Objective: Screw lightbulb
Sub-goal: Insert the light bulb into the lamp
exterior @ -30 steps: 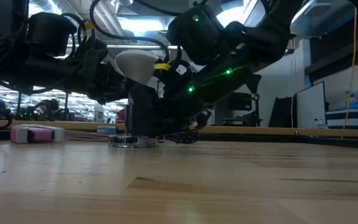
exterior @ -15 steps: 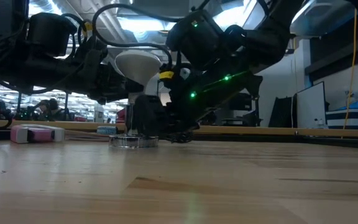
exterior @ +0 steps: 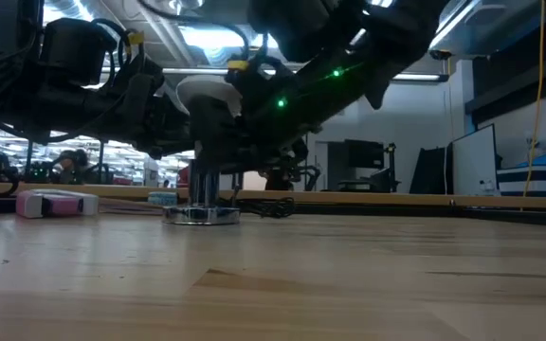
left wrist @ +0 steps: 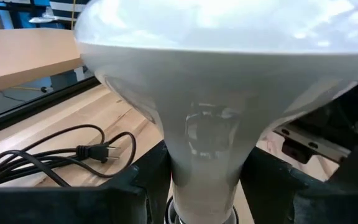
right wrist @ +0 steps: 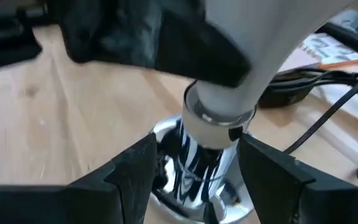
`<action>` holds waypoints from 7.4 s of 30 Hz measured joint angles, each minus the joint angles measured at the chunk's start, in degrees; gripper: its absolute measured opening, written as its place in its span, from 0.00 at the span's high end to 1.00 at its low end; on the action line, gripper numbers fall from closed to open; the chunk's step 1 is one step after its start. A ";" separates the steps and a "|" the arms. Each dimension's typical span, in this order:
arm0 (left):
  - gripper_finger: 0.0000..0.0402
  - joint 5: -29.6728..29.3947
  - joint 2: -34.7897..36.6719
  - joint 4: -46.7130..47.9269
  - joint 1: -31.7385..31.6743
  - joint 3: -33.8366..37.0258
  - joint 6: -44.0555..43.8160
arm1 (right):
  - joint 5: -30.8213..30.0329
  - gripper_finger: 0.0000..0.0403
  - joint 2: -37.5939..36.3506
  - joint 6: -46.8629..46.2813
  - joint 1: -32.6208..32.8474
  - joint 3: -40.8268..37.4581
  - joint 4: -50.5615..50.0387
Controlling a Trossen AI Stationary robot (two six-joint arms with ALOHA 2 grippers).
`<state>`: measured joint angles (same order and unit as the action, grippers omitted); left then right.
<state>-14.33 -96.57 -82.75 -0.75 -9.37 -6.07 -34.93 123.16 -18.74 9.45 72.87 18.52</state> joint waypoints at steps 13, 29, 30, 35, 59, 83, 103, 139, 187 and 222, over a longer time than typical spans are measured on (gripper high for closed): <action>0.61 -0.13 0.00 -0.11 -0.02 -0.02 0.04 | 2.99 0.44 2.82 -5.49 -0.13 1.41 -7.16; 0.61 -0.92 0.07 -0.55 -0.11 -0.07 0.25 | -2.90 0.44 2.71 -5.42 -1.53 1.54 -12.13; 0.61 -0.89 0.07 -0.54 -0.11 -0.07 0.38 | -2.92 0.44 2.71 -5.42 -1.53 1.53 -12.13; 0.61 -0.60 0.07 -0.49 -0.11 -0.07 0.76 | -1.59 0.44 2.71 -4.98 -1.56 1.47 -11.37; 0.61 -0.23 0.15 3.55 -0.11 -0.11 2.49 | 6.06 0.44 2.71 -4.85 -1.66 1.38 -7.61; 0.61 0.39 0.04 4.80 0.07 -0.06 -0.39 | -0.66 0.44 -3.32 -7.81 -1.64 1.37 -27.13; 0.61 0.20 -0.13 6.25 3.22 -2.79 -2.20 | 5.42 0.44 -5.02 -3.31 1.01 1.38 -22.51; 0.61 0.50 -0.04 12.47 4.17 -5.84 -0.24 | 1.34 0.44 -0.57 -16.92 3.96 1.54 -21.96; 0.61 1.84 -0.07 12.68 4.04 -6.54 0.02 | -5.92 0.44 -6.28 -12.36 4.39 1.30 -24.31; 0.61 1.22 -1.95 14.65 4.02 -9.35 3.23 | 4.24 0.44 -1.03 -9.37 4.76 1.50 -22.18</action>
<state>-13.10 -98.52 -68.10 3.27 -18.72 -2.83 -30.69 122.13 -28.12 14.22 74.38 -3.66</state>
